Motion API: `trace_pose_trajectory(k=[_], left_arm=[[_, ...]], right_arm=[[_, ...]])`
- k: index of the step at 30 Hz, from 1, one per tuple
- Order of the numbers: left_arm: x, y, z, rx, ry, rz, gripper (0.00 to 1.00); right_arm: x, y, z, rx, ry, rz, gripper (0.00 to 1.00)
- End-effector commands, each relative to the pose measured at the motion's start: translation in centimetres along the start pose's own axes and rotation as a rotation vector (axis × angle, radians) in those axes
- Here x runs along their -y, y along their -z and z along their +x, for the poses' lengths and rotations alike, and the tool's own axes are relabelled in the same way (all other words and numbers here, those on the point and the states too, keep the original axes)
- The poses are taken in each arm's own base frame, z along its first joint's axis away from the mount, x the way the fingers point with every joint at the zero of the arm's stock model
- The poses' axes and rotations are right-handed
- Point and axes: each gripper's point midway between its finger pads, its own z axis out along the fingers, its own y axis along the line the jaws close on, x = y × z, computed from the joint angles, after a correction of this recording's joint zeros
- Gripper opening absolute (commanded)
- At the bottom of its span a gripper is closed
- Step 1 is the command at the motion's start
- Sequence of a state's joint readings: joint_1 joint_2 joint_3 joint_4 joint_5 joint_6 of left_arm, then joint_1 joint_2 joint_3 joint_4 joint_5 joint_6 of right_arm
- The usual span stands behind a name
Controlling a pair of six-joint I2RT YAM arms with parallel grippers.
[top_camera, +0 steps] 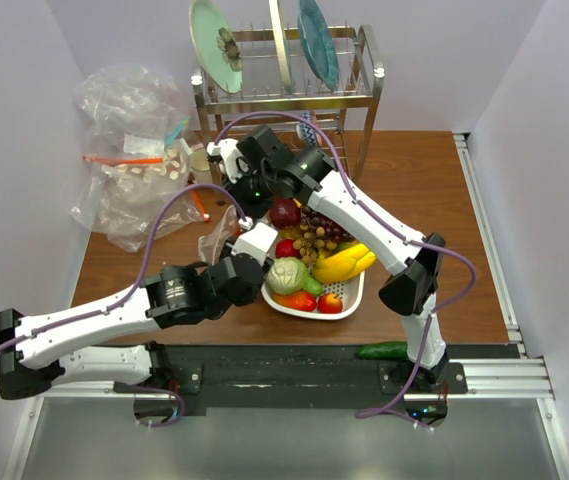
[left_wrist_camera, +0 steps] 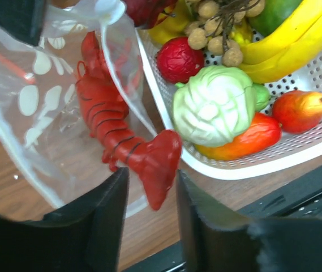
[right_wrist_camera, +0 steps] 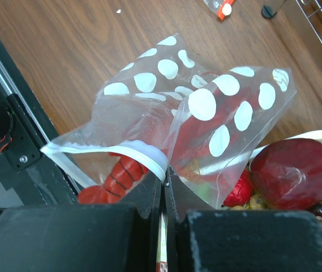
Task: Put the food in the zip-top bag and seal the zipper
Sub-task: Adjust the zipper food storage bag at the center of the board.
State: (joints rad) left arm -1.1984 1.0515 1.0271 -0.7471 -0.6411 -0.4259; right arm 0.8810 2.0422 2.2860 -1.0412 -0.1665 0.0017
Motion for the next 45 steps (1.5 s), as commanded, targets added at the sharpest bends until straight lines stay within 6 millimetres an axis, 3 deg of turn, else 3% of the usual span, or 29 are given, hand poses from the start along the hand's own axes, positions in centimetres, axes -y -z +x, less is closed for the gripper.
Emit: trace_pose_trajectory(k=[1, 2, 3, 6, 9, 18, 28, 31, 37, 38, 41, 45], left_arm=[[-1.3, 0.9, 0.3, 0.018, 0.053, -0.034, 0.41], [-1.3, 1.0, 0.5, 0.016, 0.057, -0.025, 0.44], [-1.3, 1.2, 0.4, 0.027, 0.071, -0.011, 0.6], [-0.4, 1.3, 0.4, 0.034, 0.08, 0.045, 0.91], [0.5, 1.1, 0.0, 0.053, 0.074, 0.085, 0.93], [1.3, -0.5, 0.3, 0.057, -0.025, 0.05, 0.82], [0.3, -2.0, 1.1, 0.051, -0.131, -0.078, 0.73], [-0.2, -2.1, 1.3, 0.056, -0.132, -0.116, 0.65], [-1.7, -1.4, 1.1, 0.061, -0.103, -0.172, 0.29], [-1.8, -1.2, 1.0, 0.066, -0.096, -0.171, 0.18], [-2.1, -0.8, 0.9, 0.067, -0.085, -0.174, 0.0], [-3.0, 0.3, 0.2, 0.068, -0.077, -0.195, 0.0]], right_arm=[[-0.5, 2.3, -1.8, 0.086, -0.014, -0.029, 0.0], [-0.4, 2.4, -1.8, 0.087, -0.016, -0.029, 0.0], [-0.3, 2.4, -1.7, 0.085, -0.019, -0.029, 0.0], [-0.2, 2.5, -1.7, 0.091, -0.022, -0.031, 0.0], [-0.1, 2.6, -1.8, 0.092, -0.036, -0.032, 0.0], [-0.7, 3.4, -2.6, 0.109, -0.066, -0.053, 0.0], [-0.7, 4.2, -3.0, 0.115, -0.069, -0.059, 0.0], [-0.8, 4.4, -3.2, 0.121, -0.069, -0.065, 0.0], [-0.7, 4.6, -3.2, 0.122, -0.073, -0.069, 0.0], [-0.7, 4.6, -3.2, 0.12, -0.073, -0.071, 0.0], [-0.6, 4.8, -3.3, 0.125, -0.077, -0.072, 0.0], [-1.0, 5.0, -3.5, 0.132, -0.086, -0.11, 0.0]])
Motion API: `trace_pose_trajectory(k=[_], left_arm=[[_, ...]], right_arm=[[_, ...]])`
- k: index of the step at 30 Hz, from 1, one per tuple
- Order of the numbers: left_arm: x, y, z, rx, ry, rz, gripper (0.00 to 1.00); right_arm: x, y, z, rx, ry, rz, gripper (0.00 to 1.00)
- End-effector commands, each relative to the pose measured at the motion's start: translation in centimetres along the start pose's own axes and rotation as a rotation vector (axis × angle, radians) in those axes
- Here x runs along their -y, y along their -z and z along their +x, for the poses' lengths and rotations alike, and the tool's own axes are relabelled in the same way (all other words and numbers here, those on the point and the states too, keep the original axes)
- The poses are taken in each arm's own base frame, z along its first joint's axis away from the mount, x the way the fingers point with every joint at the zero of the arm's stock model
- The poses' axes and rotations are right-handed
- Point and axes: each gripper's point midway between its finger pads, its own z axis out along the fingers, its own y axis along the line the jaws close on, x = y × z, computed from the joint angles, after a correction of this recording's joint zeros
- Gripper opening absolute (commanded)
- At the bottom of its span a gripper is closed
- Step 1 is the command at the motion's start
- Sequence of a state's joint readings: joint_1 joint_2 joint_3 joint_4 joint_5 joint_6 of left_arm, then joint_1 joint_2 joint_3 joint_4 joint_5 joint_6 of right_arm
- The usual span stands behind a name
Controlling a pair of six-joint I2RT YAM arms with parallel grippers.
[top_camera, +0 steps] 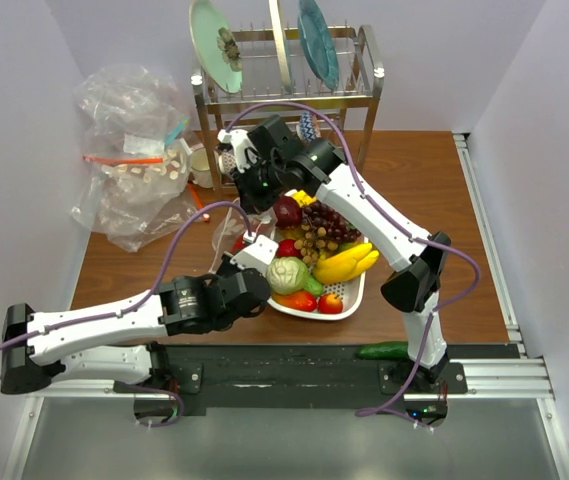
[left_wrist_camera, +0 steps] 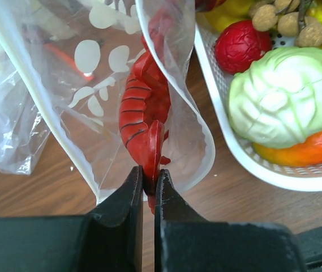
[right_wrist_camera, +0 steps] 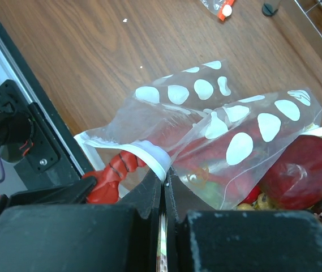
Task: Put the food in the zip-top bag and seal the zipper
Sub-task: Adjust the zipper food storage bag at the center of the board.
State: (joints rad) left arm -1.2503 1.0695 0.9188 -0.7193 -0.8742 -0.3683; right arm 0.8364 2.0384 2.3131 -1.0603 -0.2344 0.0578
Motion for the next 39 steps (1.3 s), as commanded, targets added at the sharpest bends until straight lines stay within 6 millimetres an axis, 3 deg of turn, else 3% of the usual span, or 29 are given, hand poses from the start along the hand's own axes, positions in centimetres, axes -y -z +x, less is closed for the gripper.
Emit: trace_pose_trajectory(k=[1, 10, 12, 14, 15, 18, 24, 27, 28, 34, 39], left_arm=[[-1.4, 1.7, -2.1, 0.037, 0.086, 0.0, 0.0], [-4.2, 6.1, -5.1, 0.114, 0.157, 0.123, 0.0], [-4.5, 6.6, -5.6, 0.127, 0.163, 0.135, 0.0], [-5.0, 7.0, -5.9, 0.127, 0.154, 0.134, 0.0], [-5.1, 7.1, -5.9, 0.126, 0.149, 0.137, 0.0], [-5.1, 7.3, -6.2, 0.13, 0.124, 0.147, 0.0], [-5.4, 6.3, -6.9, 0.152, 0.073, 0.09, 0.0], [-5.5, 4.5, -7.5, 0.153, 0.048, 0.103, 0.0], [-6.6, 3.3, -8.0, 0.161, 0.056, 0.072, 0.0], [-6.9, -0.2, -7.7, 0.081, 0.005, 0.007, 0.0], [-7.6, -2.0, -9.1, 0.11, 0.008, -0.007, 0.0]], right_arm=[[-2.2, 3.6, -2.9, 0.111, -0.009, -0.086, 0.0], [-5.5, 4.6, -4.5, 0.151, -0.1, -0.351, 0.0], [-5.0, 5.3, -5.7, 0.187, -0.142, -0.409, 0.0], [-6.0, 5.9, -5.8, 0.163, -0.23, -0.536, 0.0], [-5.7, 6.4, -6.9, 0.206, -0.237, -0.573, 0.0], [-6.1, 6.7, -7.1, 0.184, -0.345, -0.684, 0.0], [-5.9, 5.7, -7.3, 0.186, -0.393, -0.714, 0.0], [-5.4, 4.8, -6.8, 0.173, -0.398, -0.694, 0.0], [-5.3, 4.7, -6.7, 0.17, -0.4, -0.693, 0.0], [-3.6, 4.1, -7.1, 0.186, -0.461, -0.704, 0.0], [-2.5, 4.0, -7.6, 0.208, -0.521, -0.763, 0.0]])
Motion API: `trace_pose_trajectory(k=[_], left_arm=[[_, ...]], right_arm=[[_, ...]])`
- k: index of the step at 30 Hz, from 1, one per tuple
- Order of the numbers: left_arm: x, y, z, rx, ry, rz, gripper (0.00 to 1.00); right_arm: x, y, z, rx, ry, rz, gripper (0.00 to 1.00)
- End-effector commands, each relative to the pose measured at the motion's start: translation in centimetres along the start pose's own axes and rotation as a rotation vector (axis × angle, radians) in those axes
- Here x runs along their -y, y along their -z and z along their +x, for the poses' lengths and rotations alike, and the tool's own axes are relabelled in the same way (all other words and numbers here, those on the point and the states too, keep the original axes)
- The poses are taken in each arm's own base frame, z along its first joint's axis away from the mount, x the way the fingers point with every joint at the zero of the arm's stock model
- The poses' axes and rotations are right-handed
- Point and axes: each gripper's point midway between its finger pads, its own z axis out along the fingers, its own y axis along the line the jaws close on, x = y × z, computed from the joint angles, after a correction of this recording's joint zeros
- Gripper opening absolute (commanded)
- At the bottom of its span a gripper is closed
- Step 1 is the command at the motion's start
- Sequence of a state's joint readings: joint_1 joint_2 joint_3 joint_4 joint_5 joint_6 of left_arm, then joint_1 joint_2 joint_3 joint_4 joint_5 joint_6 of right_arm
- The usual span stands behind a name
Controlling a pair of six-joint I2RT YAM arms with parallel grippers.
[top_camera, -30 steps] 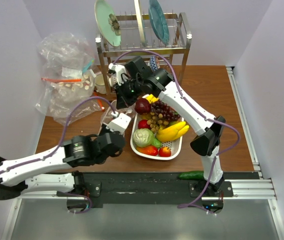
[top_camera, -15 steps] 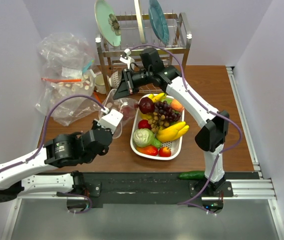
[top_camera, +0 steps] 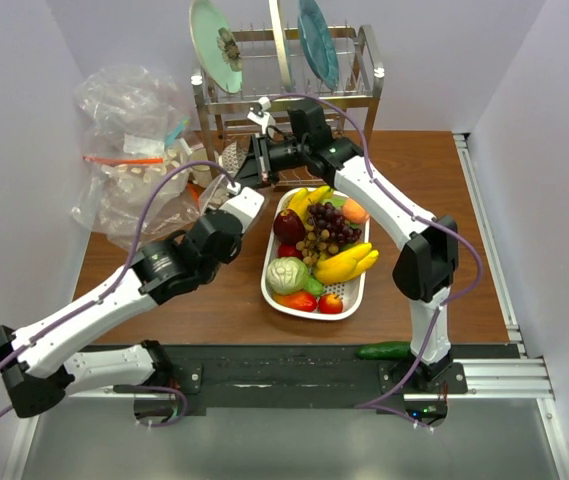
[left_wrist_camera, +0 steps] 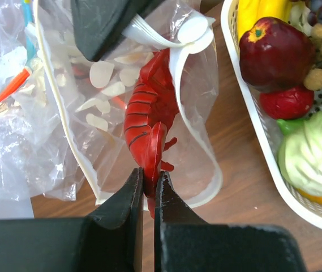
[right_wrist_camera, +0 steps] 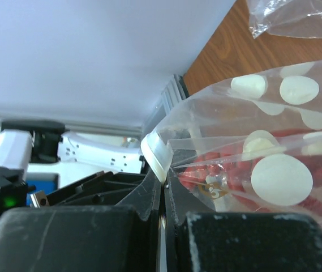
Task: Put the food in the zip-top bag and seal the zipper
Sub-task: Adjust the zipper food storage bag at the center of the board.
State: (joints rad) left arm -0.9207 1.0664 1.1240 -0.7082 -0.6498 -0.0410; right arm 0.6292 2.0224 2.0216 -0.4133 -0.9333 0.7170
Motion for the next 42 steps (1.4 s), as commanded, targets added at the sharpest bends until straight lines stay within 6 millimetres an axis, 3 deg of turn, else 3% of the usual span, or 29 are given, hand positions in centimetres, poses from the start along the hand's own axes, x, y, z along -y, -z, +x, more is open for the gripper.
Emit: trace_pose_trajectory(k=[1, 7, 11, 19, 23, 28, 35, 42], left_arm=[[-0.7, -0.8, -3.5, 0.111, 0.019, 0.001, 0.0], [-1.3, -1.0, -3.8, 0.112, -0.016, -0.023, 0.0], [-0.9, -2.3, -4.2, 0.1, -0.042, -0.018, 0.0], [-1.9, -6.0, -5.5, 0.097, -0.032, -0.016, 0.0], [-2.2, -7.7, -6.7, 0.096, -0.025, -0.015, 0.0], [-3.1, -10.0, -8.2, 0.109, -0.026, -0.032, 0.0], [-2.4, -13.0, -9.2, 0.141, -0.015, -0.012, 0.0], [-1.1, -15.8, -9.8, 0.202, 0.003, 0.004, 0.0]], right_arm=[[-3.2, 1.0, -0.9, 0.009, 0.002, -0.137, 0.0], [-1.0, 0.5, -1.4, 0.012, 0.019, -0.092, 0.0], [0.7, 0.6, -2.3, 0.049, 0.086, 0.009, 0.04], [6.9, 3.5, -3.5, 0.159, 0.336, 0.395, 0.11], [7.6, 5.9, -5.3, 0.257, 0.495, 0.538, 0.1], [8.6, 7.1, -7.0, 0.292, 0.634, 0.634, 0.13], [9.7, 7.9, -9.8, 0.34, 0.731, 0.741, 0.16], [12.5, 9.0, -11.7, 0.362, 0.752, 0.896, 0.06]])
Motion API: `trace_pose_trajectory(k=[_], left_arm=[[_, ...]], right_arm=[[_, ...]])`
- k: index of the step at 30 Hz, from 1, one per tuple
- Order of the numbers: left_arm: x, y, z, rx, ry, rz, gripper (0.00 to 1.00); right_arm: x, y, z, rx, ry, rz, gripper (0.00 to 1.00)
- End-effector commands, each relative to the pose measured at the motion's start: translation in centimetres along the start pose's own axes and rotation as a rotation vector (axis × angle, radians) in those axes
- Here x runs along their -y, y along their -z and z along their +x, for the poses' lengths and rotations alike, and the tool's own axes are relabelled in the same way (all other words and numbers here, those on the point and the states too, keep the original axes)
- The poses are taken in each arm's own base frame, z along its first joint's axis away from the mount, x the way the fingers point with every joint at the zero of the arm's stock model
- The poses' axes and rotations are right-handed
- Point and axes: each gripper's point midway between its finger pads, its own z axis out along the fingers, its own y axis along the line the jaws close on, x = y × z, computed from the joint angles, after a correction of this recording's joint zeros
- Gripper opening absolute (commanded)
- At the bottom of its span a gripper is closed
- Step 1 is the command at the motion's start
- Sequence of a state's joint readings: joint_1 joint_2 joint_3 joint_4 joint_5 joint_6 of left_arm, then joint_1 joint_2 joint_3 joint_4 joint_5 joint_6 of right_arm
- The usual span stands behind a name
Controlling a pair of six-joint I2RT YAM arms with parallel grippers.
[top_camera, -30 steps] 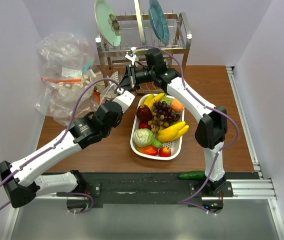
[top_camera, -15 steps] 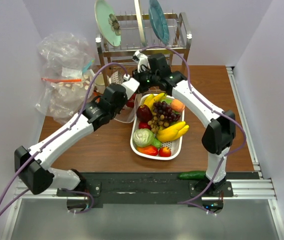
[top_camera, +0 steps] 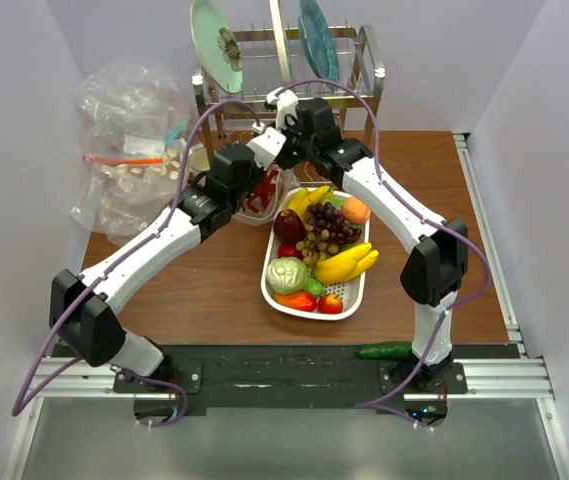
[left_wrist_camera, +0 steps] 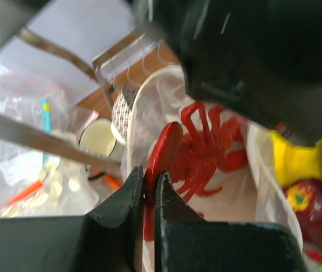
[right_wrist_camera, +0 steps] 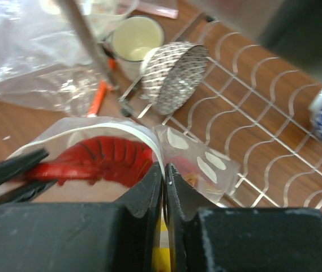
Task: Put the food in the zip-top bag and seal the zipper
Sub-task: Adjust the zipper food storage bag at the center of the board.
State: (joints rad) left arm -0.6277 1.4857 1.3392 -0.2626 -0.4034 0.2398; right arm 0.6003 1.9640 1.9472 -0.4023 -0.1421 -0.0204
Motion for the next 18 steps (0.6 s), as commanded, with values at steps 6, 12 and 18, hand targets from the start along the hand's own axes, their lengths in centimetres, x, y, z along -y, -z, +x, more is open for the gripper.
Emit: trace_pose_trajectory(k=[6, 12, 18], left_arm=[[2.2, -2.7, 0.3, 0.1, 0.049, 0.05, 0.0], [3.3, -2.2, 3.0, 0.048, 0.064, 0.083, 0.0], [5.4, -3.2, 6.0, -0.03, 0.056, 0.143, 0.0]], right_arm=[[4.0, -0.9, -1.6, 0.061, 0.052, 0.175, 0.04], [5.1, -1.2, -1.5, 0.066, 0.03, 0.19, 0.04], [5.6, -1.1, -2.0, 0.072, 0.025, 0.197, 0.04]])
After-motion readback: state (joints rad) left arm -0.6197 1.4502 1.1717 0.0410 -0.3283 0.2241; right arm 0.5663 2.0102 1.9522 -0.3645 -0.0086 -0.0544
